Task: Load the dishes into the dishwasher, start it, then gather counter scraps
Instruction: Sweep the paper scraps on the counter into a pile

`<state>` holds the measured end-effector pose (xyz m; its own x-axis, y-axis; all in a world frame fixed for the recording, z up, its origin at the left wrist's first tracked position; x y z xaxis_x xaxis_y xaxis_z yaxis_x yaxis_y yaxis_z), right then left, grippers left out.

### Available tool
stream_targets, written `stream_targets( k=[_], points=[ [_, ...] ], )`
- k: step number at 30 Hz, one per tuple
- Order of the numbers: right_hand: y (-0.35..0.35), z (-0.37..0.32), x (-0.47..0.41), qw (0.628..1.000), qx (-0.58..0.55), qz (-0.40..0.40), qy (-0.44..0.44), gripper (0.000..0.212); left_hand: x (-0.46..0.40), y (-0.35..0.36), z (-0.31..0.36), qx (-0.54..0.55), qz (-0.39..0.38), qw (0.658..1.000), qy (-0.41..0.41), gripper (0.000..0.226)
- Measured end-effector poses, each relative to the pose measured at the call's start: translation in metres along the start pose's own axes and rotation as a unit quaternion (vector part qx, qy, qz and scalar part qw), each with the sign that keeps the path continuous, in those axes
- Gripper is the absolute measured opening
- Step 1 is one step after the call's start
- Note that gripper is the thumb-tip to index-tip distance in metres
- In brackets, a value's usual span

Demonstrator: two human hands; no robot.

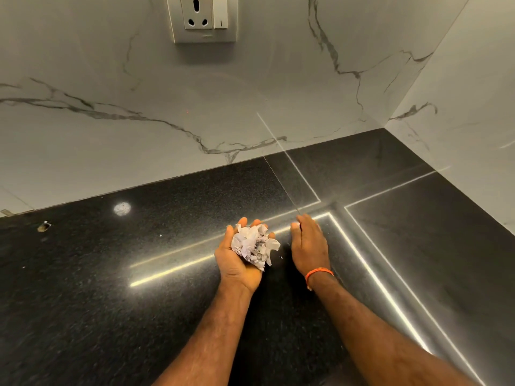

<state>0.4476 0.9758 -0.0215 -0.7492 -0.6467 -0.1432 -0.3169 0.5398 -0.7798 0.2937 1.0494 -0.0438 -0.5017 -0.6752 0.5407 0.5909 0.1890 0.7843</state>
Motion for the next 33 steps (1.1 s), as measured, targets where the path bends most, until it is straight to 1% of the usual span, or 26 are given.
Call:
stream_targets(
  k=[2, 4, 6, 8, 10, 13, 17, 20, 22, 26, 27, 30, 33],
  points=[
    [0.025, 0.008, 0.01, 0.989, 0.109, -0.098, -0.012, 0.065, -0.002, -0.004, 0.005, 0.005, 0.005, 1.0, 0.003, 0.041],
    [0.044, -0.001, 0.022, 0.973, 0.164, -0.154, -0.057, 0.073, -0.005, -0.009, 0.012, 0.011, 0.008, 1.0, 0.015, 0.041],
    [0.05, -0.018, 0.03, 0.966, 0.16, -0.177, -0.101, 0.074, -0.008, -0.014, 0.022, 0.017, 0.01, 0.999, 0.03, 0.04],
    [0.052, -0.032, 0.035, 0.963, 0.116, -0.197, -0.141, 0.066, -0.009, -0.018, 0.031, 0.024, 0.014, 0.999, 0.04, 0.039],
    [0.053, -0.041, 0.044, 0.953, 0.087, -0.217, -0.192, 0.064, -0.009, -0.022, 0.038, 0.024, 0.02, 0.998, 0.05, 0.039],
    [0.05, -0.042, 0.053, 0.94, 0.105, -0.21, -0.249, 0.068, -0.009, -0.026, 0.041, 0.033, 0.024, 0.998, 0.051, 0.041],
    [0.04, -0.038, 0.051, 0.944, 0.093, -0.198, -0.248, 0.061, -0.007, -0.03, 0.037, 0.039, 0.029, 0.997, 0.053, 0.041],
    [0.043, -0.045, 0.055, 0.937, 0.115, -0.202, -0.262, 0.065, -0.007, -0.031, 0.036, 0.04, 0.028, 0.998, 0.051, 0.042],
    [0.044, -0.049, 0.057, 0.944, 0.112, -0.186, -0.249, 0.067, -0.006, -0.031, 0.037, 0.043, 0.027, 0.997, 0.052, 0.042],
    [0.051, -0.05, 0.061, 0.964, 0.085, -0.168, -0.189, 0.06, -0.005, -0.03, 0.04, 0.046, 0.021, 0.997, 0.057, 0.04],
    [0.054, -0.051, 0.062, 0.964, 0.084, -0.17, -0.187, 0.058, -0.005, -0.03, 0.041, 0.045, 0.022, 0.997, 0.06, 0.04],
    [0.063, -0.054, 0.064, 0.948, 0.121, -0.192, -0.221, 0.055, -0.005, -0.036, 0.046, 0.046, 0.035, 0.996, 0.066, 0.041],
    [0.065, -0.06, 0.065, 0.926, 0.127, -0.218, -0.28, 0.058, -0.003, -0.043, 0.053, 0.04, 0.038, 0.996, 0.075, 0.041]
  ],
)
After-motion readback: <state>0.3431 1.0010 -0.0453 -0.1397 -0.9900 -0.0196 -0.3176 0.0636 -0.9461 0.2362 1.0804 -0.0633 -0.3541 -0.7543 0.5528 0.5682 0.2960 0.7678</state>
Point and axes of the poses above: each hand's wrist, its own x-axis away from the middle knuckle, its own y-axis out of the palm, z = x × y, the point moved 8 cm from there along -x, towards the middle knuckle, and after that the axes turned 3 degrees about z, right-handed, at the moved point
